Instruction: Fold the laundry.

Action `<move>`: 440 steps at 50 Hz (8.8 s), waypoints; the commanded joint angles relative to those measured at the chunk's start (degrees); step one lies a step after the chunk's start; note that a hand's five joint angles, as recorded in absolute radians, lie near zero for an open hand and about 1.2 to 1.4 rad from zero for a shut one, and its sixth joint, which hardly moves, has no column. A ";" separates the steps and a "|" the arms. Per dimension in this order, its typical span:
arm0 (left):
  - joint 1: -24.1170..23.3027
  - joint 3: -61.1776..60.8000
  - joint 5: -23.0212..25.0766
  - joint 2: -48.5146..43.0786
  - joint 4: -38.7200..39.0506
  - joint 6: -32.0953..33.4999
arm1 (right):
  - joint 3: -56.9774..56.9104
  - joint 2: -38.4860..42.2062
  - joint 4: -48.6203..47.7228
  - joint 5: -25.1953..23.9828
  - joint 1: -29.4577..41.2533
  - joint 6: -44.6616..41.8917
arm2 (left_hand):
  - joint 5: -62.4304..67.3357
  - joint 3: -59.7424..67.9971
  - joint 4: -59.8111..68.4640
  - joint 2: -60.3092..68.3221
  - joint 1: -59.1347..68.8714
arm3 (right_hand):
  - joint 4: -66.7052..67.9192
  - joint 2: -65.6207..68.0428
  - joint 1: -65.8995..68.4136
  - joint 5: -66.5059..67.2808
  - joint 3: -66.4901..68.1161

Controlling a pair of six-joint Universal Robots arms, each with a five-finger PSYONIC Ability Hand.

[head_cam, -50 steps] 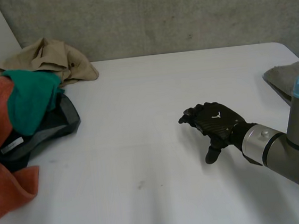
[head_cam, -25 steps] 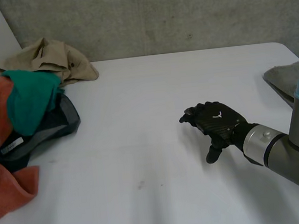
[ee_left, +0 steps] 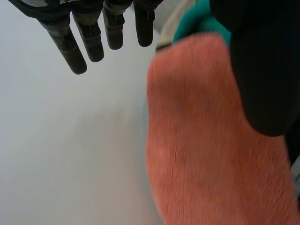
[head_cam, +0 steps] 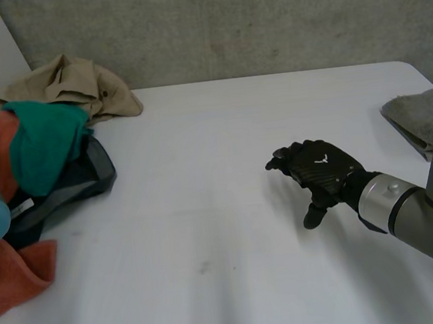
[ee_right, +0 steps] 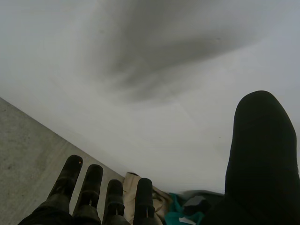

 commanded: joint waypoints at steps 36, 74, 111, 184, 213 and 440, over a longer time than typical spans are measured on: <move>-18.38 8.18 0.76 8.32 16.29 0.96 | 0.30 -0.05 0.00 0.10 -0.28 0.00 | 67.64 67.90 68.22 69.05 68.54 | -3.07 -2.35 -1.36 -3.47 -1.70; -28.60 3.52 1.73 1.12 -0.50 -14.08 | -1.54 -2.59 -0.18 1.24 -3.45 0.79 | 0.55 0.81 1.13 1.96 1.45 | -3.07 -2.35 -1.36 -3.47 -1.70; -6.79 18.89 22.31 -26.21 -4.02 8.33 | -0.84 -7.96 0.44 1.41 -4.06 -1.58 | 6.43 6.69 7.01 7.84 7.33 | -3.07 -2.35 -1.36 -3.47 -1.70; -24.55 -19.86 7.09 5.52 -9.47 -7.22 | -18.33 6.63 27.16 -1.66 -1.86 -24.08 | 4.07 4.33 4.65 5.48 4.97 | 2.19 2.91 3.90 1.79 3.56; -25.95 -11.69 5.86 22.55 -4.54 -7.66 | -24.13 -13.75 25.93 0.01 -3.44 -20.23 | 67.64 67.90 68.22 69.05 68.54 | 66.93 67.65 68.64 66.53 68.30; -23.75 2.30 6.92 -13.11 18.66 -0.28 | -32.49 17.18 1.93 7.13 -6.96 -7.21 | 67.64 67.90 68.22 69.05 68.54 | 66.93 67.65 68.64 66.53 68.30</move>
